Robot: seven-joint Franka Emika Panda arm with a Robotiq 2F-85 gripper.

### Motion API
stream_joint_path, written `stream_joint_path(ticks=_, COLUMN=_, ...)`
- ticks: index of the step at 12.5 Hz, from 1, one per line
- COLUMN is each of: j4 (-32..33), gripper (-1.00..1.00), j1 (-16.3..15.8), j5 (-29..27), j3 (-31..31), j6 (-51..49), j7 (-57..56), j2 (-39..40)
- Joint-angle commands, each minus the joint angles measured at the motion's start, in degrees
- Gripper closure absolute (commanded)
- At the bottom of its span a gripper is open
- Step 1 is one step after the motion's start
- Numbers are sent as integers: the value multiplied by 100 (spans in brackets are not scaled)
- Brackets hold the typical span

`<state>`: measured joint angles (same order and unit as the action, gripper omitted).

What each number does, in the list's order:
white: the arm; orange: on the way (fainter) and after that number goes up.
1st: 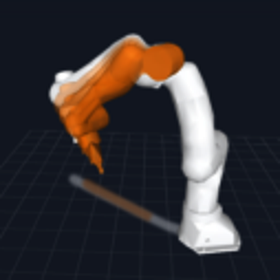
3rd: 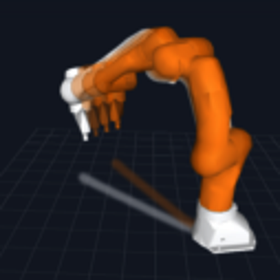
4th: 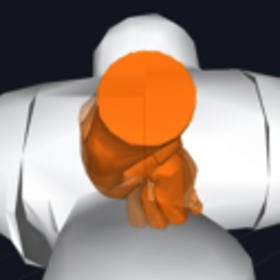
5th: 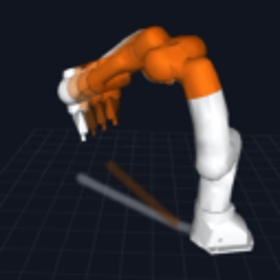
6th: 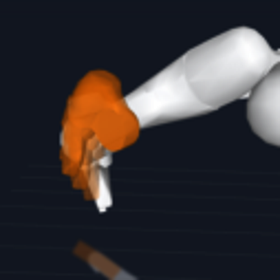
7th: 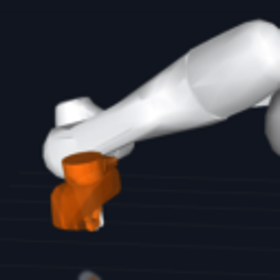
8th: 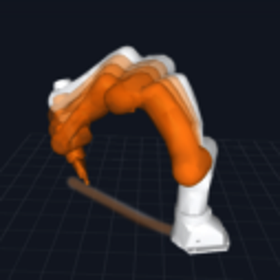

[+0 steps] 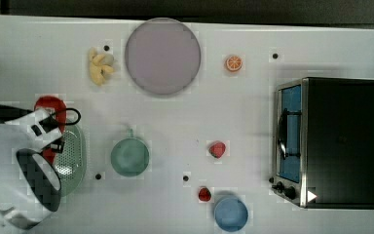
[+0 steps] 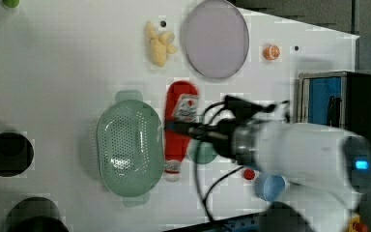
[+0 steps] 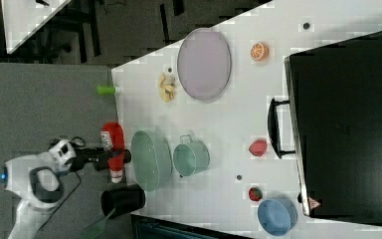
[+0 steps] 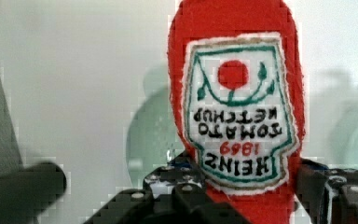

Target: Pick ketchup from strainer and place it on the table

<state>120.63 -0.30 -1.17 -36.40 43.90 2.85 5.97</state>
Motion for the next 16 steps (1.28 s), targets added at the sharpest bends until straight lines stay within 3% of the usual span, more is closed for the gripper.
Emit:
stream_joint_path(ticks=1, j4=-51, gripper=-12, j1=599, j5=19, j3=273, j6=-486, j7=142, j2=-145)
stream_joint_path(ticks=5, j4=-38, gripper=-12, j1=896, j5=22, j3=1065, j6=-923, j7=-42, j2=-324)
stream_joint_path(ticks=11, j4=310, gripper=-12, j1=1004, j5=33, j3=2470, j6=-864, j7=-232, j2=-180)
stream_joint_path(ticks=16, j4=705, gripper=-12, j1=1010, j5=32, j3=2977, j6=-443, j7=-466, j2=374)
